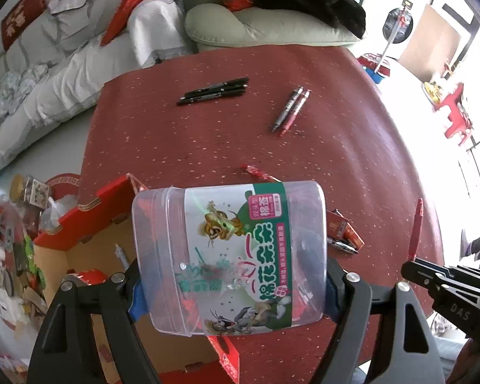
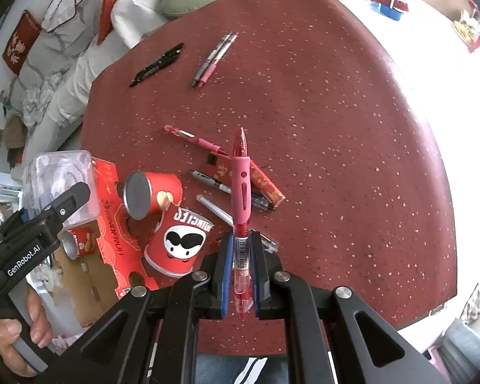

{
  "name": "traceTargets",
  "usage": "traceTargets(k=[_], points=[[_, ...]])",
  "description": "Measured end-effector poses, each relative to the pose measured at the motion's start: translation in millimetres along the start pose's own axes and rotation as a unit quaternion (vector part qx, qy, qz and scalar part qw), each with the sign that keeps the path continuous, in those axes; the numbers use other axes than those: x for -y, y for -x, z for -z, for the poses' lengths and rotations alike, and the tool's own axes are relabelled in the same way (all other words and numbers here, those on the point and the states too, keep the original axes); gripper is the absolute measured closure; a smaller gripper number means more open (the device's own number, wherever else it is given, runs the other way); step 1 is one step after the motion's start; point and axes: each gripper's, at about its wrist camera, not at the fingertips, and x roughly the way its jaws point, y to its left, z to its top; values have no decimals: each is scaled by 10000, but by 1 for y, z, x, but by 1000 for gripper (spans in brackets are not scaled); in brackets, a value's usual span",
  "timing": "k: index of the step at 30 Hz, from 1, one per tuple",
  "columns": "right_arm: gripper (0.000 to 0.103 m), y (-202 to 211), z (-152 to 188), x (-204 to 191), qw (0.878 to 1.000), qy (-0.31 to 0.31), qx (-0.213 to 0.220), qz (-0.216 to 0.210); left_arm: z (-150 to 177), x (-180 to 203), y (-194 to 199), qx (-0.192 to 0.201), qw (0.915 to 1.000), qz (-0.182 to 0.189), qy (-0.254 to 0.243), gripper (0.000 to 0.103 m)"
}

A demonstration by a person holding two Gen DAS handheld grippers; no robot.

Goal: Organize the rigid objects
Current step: 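Carry the red pen and the plastic container over the box with both tools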

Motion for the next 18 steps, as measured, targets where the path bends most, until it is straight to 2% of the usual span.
traceTargets(k=[11,18], points=[[92,4,-6,-49,9984,557,41,-93,13,-51,10,56,9981,-111,597,20],[92,-1,-7,-92,9945,1021,-32,-212,33,-101,10,-42,9928,-288,1166,20]])
